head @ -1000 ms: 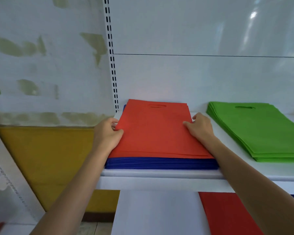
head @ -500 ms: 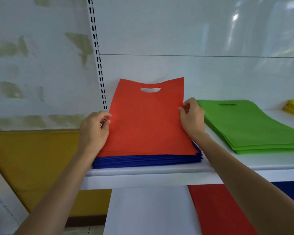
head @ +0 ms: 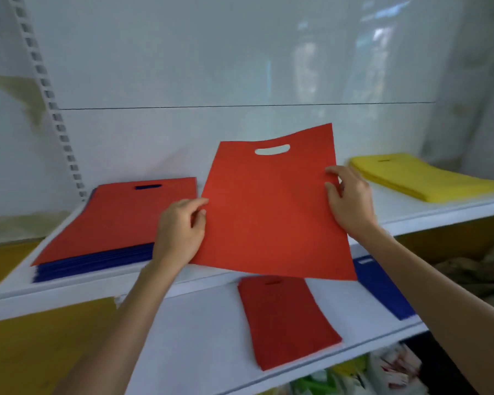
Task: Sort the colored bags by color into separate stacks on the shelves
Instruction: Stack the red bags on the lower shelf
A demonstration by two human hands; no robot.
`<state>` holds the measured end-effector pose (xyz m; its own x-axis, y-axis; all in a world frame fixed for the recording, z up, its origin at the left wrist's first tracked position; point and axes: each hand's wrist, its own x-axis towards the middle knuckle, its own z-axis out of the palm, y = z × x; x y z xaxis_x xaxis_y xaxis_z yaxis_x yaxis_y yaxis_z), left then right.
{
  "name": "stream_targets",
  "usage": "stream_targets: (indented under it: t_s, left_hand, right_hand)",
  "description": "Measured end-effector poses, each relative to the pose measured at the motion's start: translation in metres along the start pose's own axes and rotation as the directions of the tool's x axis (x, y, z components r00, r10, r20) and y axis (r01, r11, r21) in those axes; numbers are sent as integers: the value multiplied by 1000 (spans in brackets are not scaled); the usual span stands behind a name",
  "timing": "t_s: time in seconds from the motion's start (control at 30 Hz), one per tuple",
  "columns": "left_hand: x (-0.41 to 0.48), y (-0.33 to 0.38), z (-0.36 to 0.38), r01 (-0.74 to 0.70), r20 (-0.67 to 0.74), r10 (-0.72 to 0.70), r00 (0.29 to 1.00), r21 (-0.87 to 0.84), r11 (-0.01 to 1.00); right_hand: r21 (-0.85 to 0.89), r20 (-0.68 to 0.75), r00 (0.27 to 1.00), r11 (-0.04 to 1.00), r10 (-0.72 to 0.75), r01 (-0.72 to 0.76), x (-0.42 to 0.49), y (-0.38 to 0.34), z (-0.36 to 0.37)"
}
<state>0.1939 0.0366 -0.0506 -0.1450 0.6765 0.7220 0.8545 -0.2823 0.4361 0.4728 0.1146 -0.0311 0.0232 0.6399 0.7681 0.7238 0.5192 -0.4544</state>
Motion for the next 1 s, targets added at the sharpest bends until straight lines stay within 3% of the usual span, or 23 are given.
stream_targets:
  t_s: [0.27,0.5,0.7,1.0]
  left_hand:
    - [-75,133,131,-18,237,73,969,-230,973]
    - [-156,171,230,173,516,-3,856,-282,943]
    - [-202,129,262,288,600,-127,790,-179,941]
    - [-227,-4,282,448,564,-387,729,34,893]
  right_hand:
    - [-245,9,958,929,287,-276,-102,149,-145]
    - [-379,76,869,820,489,-429,-178,224,-200]
    - [-396,188,807,795,560,-460,-210,249,-153]
    - [-305,473,729,869,494,-390,-217,270,36]
